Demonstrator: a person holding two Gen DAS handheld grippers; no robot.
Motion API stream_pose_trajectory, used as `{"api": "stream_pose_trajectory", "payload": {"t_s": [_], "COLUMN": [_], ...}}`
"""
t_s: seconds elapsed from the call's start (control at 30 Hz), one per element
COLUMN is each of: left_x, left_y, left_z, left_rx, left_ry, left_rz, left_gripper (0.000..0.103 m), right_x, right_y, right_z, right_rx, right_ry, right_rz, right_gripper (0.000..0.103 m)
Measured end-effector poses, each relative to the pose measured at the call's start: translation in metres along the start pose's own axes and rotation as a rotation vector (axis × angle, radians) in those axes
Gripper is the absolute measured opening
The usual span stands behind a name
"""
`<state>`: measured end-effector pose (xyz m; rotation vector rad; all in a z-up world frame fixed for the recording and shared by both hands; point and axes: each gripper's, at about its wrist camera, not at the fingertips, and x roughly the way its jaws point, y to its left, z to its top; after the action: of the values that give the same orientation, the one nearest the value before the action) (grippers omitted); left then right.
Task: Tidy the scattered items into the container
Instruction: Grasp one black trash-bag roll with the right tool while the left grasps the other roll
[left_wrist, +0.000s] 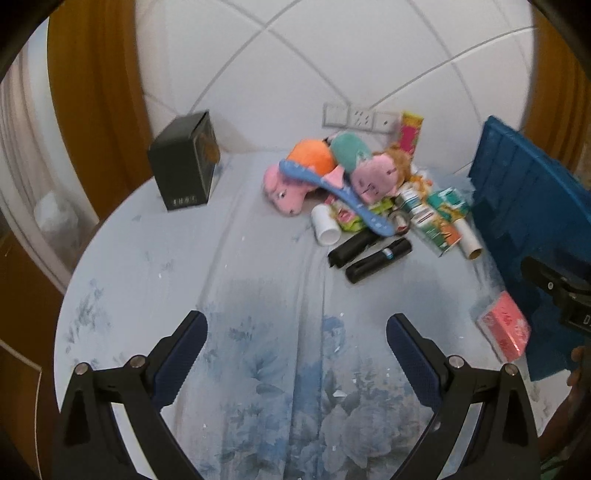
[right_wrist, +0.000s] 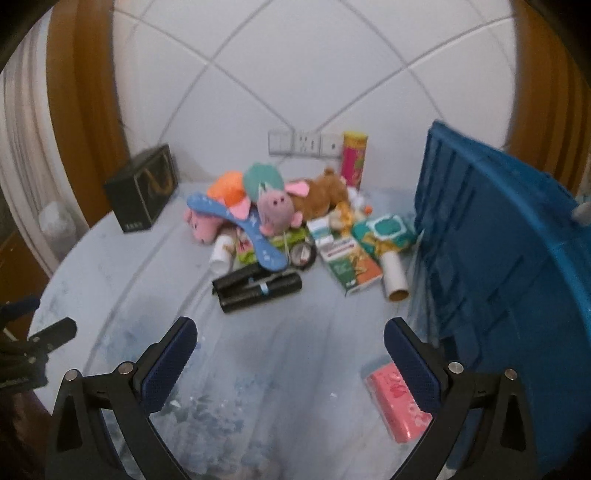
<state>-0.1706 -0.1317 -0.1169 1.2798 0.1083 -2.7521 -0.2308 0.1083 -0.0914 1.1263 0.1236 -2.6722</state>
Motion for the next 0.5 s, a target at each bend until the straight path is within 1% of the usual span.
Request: {"api": "stream_pose_trajectory", "payload": {"t_s": [0.13,0.23,0.37,0.43,0.5], "left_x": [0.034,0.059,0.085,0.097,0.113], "left_y": [-0.004,-0.011,-0.017,-0.019,-0.021], "left_z": [0.009,0.015,0.021,0.026,0.034], "left_rx": [0.009,0.019,0.042,0.055,0.084], "left_ry": [0.063,0.103,0.143,0.16,0.179], "left_rz": [0.027,0.025,0.003,-0.012,-0.03], "left_gripper": [0.099,0.099,0.099,0.099,0.099], "right_x": [0.044,0.069,0.099,0.107,0.113], "right_y": [-0.01,-0.014,-0.021,-0.022,-0.024], "right_z": [0.003,0.003,0.0,0.0,0.001], "right_rx": [0.03,0.039,0.089,0.096,0.122], "right_ry": [0.08,0.119,0.169,0.192,0.196], "right_rz": [0.053,0.081,0.068,0.064,0.044], "right_gripper": [0.103,0.103,0.103,0.103,0.103]}}
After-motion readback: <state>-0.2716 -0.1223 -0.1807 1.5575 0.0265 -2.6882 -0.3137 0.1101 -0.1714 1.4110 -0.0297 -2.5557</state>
